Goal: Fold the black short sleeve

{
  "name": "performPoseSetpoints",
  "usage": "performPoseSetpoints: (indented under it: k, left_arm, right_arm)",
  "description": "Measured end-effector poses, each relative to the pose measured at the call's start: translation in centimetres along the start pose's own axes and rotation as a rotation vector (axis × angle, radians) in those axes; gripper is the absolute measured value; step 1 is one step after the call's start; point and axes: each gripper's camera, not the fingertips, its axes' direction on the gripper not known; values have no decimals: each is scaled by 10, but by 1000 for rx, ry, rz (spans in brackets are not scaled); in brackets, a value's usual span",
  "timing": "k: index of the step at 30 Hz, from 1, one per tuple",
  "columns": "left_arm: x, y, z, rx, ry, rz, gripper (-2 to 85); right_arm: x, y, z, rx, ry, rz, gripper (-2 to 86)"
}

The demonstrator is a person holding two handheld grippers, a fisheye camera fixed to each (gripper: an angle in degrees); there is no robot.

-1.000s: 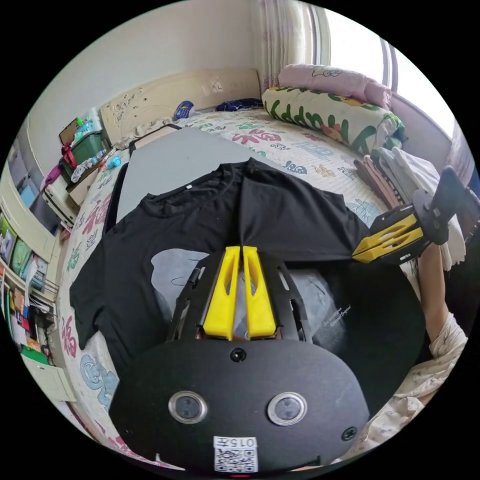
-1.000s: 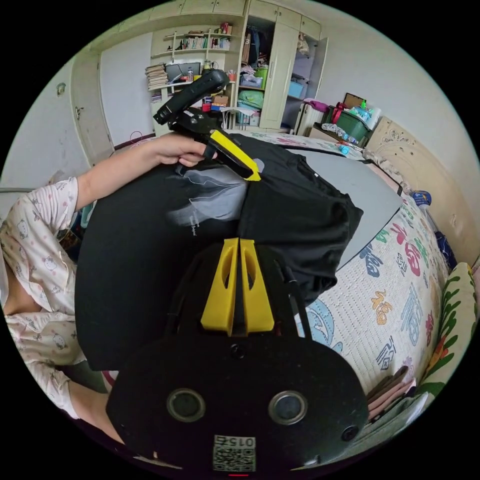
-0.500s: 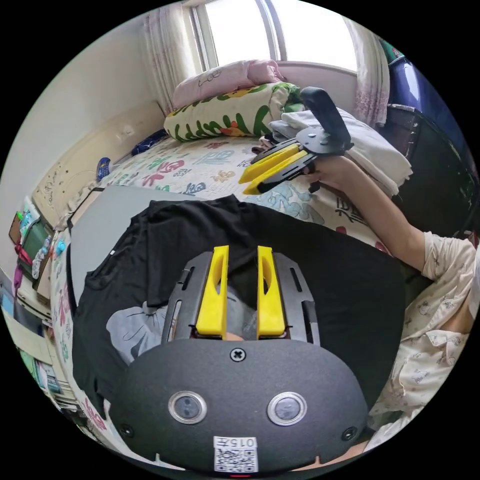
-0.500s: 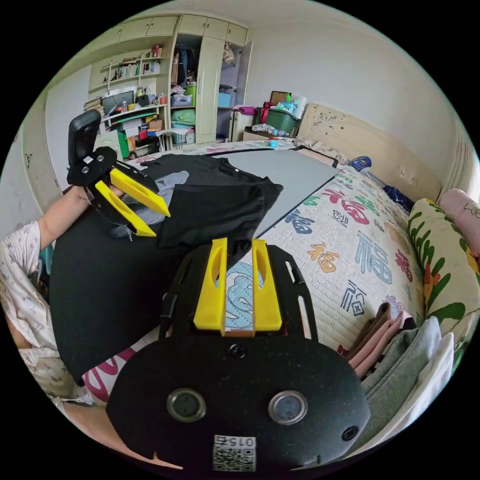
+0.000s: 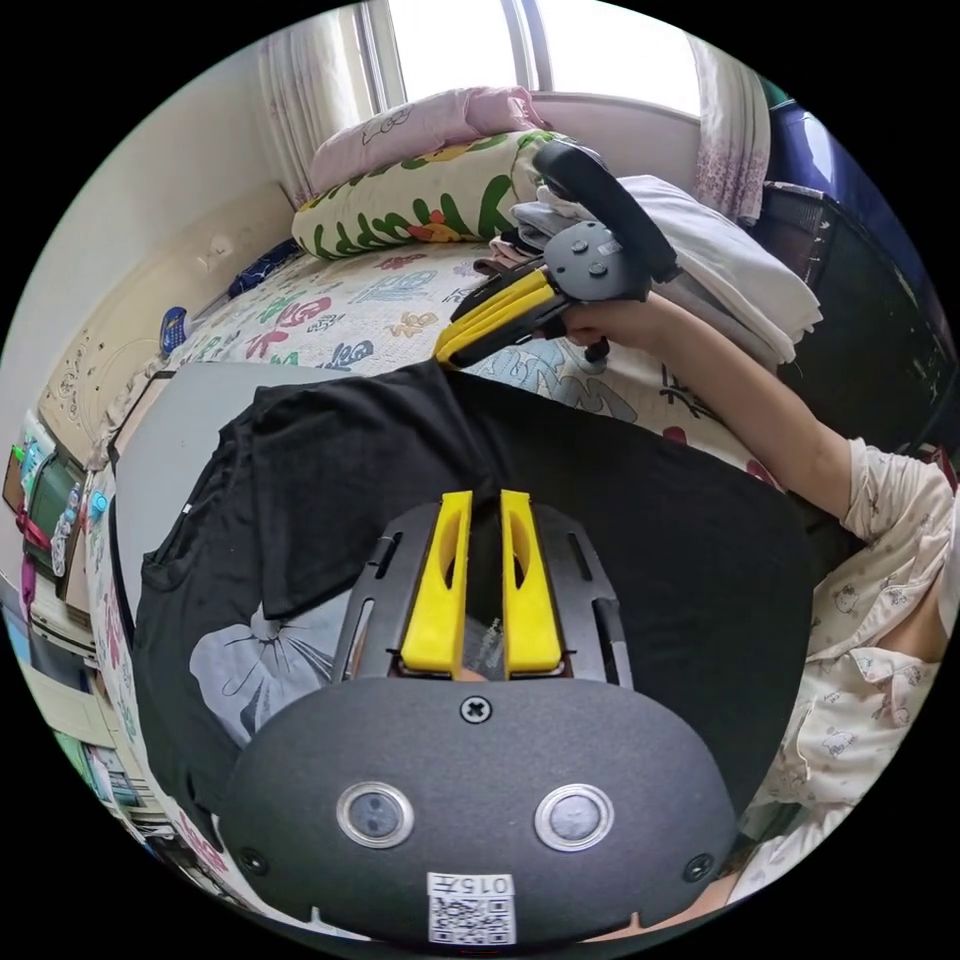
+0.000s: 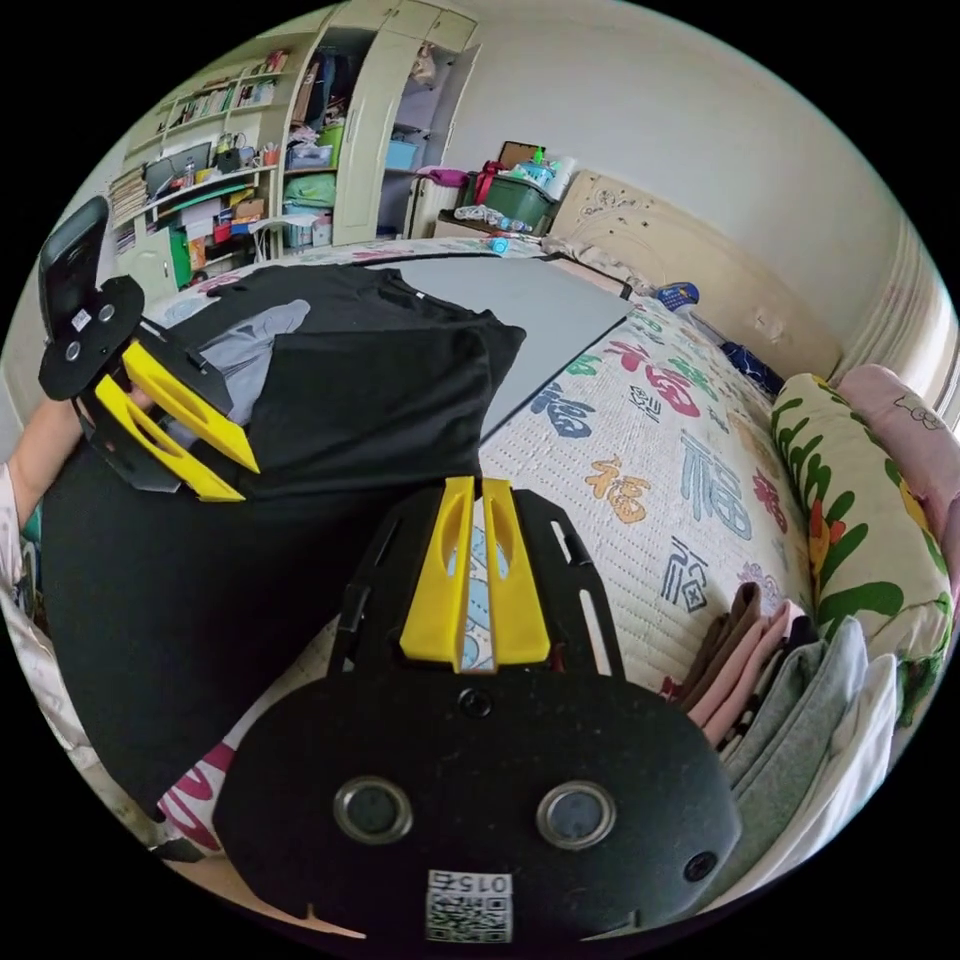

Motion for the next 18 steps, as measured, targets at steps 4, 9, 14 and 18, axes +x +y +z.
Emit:
performPoseSetpoints:
  k: [4,9,14,18]
  left_arm:
    - [-1,7,3,-1,-3,-4,51]
    - [-37,39,-15,19,67,-93,77]
    - [-119,122,-78,152,-175,-411,90]
    - [-177,182,-49,101,-83,-584,91]
  right_arm:
    - [-2,-4,0,-30,9,-17,10]
    - [15,5,-34,41,8,49,53]
    - [-5,4,-82,224,-92,-31,66]
    - [-44,-8,-82,159,-262,-256,85]
